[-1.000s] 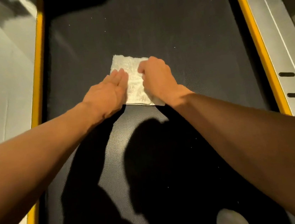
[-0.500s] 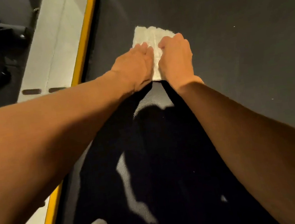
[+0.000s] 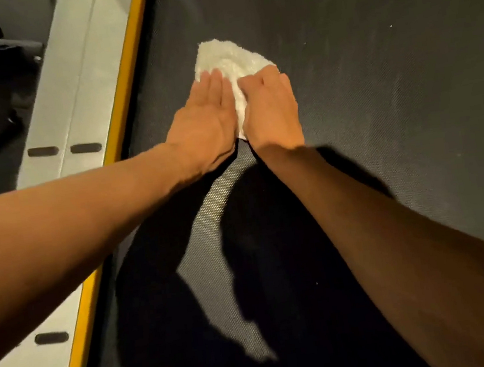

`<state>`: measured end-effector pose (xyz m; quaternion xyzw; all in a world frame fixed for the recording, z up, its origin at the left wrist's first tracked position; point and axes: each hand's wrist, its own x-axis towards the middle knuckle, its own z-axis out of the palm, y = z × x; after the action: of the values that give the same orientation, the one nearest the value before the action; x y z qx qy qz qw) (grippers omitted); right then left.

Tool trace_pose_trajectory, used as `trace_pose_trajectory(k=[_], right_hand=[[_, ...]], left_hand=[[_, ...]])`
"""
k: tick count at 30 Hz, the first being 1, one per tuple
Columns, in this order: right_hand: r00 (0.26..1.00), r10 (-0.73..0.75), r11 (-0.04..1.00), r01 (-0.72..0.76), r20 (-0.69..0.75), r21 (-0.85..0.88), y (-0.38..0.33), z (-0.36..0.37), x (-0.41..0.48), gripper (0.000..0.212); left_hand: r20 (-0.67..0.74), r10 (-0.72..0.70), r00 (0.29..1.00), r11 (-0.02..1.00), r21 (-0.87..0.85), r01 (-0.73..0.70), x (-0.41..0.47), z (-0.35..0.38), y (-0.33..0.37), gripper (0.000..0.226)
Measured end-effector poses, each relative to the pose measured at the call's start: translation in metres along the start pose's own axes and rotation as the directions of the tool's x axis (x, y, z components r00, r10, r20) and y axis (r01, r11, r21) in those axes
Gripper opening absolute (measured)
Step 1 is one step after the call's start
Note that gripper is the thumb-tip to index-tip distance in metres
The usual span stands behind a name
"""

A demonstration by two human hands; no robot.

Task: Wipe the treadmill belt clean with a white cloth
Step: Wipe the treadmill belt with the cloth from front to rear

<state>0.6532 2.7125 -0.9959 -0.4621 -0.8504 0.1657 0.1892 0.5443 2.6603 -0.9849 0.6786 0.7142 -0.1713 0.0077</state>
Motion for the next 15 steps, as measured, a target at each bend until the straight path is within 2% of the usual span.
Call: trace_pose_trajectory(k=[2,3,5,9,11,15], right_hand=[[0.999,-0.034,0.999,0.034,-0.001,-0.041,0.003,-0.003,0.012,0.032],[0.999,-0.036,0.996,0.036,0.007,-0.085,0.005,-0.006,0.026,0.033],[0.999,-0.013,0.992,0.017,0.032,-0.127,0.003,-0.01,0.043,0.037],[0.996,0.035,0.999,-0.033,0.084,-0.029,-0.017,0.001,0.013,0.029],[0.991,0.003,1.0,0.0,0.135,-0.027,-0.024,0.006,-0.01,0.026],[0.988,-0.043,0.993,0.058,0.147,-0.098,-0.021,0.001,0.015,0.024]], left_hand=[[-0.077,0.018,0.997,0.999,-0.049,-0.021,-0.002,0.004,-0.012,0.057],[-0.115,0.071,0.991,0.994,-0.08,-0.081,-0.003,0.003,-0.018,0.056],[-0.092,0.083,0.992,0.985,-0.141,-0.096,-0.002,-0.007,-0.03,0.054],[-0.094,0.011,0.995,0.98,-0.197,-0.03,-0.027,-0.001,-0.023,0.053],[-0.098,0.026,0.995,0.979,-0.197,-0.045,-0.038,0.011,-0.022,0.055],[-0.288,0.123,0.95,0.978,-0.129,-0.166,-0.028,0.025,-0.041,0.039]])
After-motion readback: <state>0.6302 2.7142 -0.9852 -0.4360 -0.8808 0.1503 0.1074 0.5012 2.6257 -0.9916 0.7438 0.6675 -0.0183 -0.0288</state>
